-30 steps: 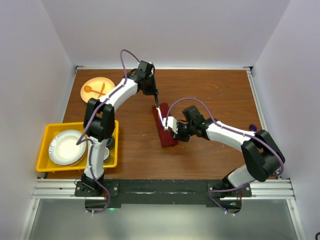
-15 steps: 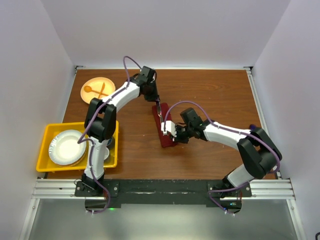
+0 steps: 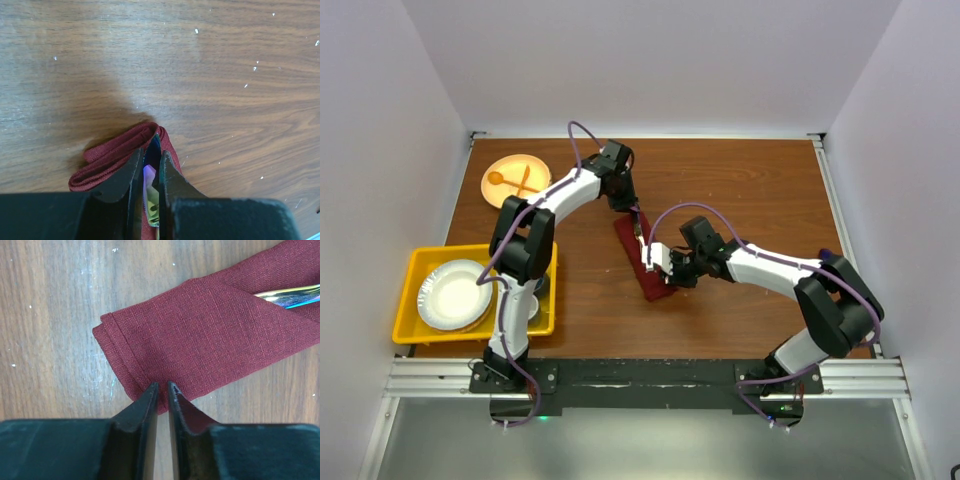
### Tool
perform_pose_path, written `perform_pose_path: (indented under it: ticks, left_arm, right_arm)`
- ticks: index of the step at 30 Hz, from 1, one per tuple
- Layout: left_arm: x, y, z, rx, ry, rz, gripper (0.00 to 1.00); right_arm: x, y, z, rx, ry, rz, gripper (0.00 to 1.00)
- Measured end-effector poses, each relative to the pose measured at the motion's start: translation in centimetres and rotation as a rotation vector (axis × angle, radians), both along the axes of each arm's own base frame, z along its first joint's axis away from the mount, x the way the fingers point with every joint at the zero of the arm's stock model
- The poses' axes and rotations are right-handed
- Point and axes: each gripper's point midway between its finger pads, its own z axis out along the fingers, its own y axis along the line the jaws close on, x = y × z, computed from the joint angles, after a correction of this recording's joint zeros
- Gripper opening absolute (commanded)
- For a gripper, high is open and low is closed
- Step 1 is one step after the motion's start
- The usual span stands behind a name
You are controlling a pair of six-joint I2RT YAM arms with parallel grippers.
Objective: Fold the napkin into a case and place the utensils inside
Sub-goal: Insert the knife into the folded napkin.
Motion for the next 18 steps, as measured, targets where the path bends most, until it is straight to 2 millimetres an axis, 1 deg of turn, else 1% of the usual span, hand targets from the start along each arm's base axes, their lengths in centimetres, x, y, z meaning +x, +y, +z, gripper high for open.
perform_pose_path:
  ticks: [1, 3, 6, 9, 11, 13, 15, 18]
  left_arm:
    - [0.0, 0.0, 0.0, 0.000, 0.000, 0.000, 0.00]
    - [-0.1, 0.0, 0.0, 0.001, 0.001, -0.001, 0.00]
    - [-0.1, 0.0, -0.1, 0.003, 0.003, 0.002, 0.00]
    - [-0.2, 0.4, -0.1, 0.009, 0.006, 0.013, 0.00]
    - [-0.4, 0.6, -0.2, 0.010, 0.011, 0.022, 0.00]
    - [-0.5, 0.9, -0.1, 0.010, 0.015, 0.035, 0.00]
    - [-0.6, 1.1, 0.0, 0.009, 0.017, 0.045, 0.00]
    - [-0.6, 1.3, 0.1, 0.006, 0.019, 0.056, 0.00]
  right_arm:
    - [0.0, 0.0, 0.1, 0.000, 0.000, 0.002, 0.26]
    - [-0.2, -0.1, 0.6, 0.003, -0.011, 0.012, 0.27]
    - [-0.6, -0.1, 2.5, 0.031, -0.049, 0.048, 0.27]
    - [-1.5, 0.2, 4.4, 0.069, -0.077, 0.109, 0.25]
    - [-2.1, 0.6, 4.8, 0.077, -0.084, 0.159, 0.22]
    - [-3.4, 0.7, 4.5, 0.067, -0.072, 0.228, 0.17]
    - [-4.8, 0.7, 3.7, 0.046, -0.047, 0.297, 0.14]
    - [-6.0, 0.7, 2.4, 0.014, -0.016, 0.360, 0.14]
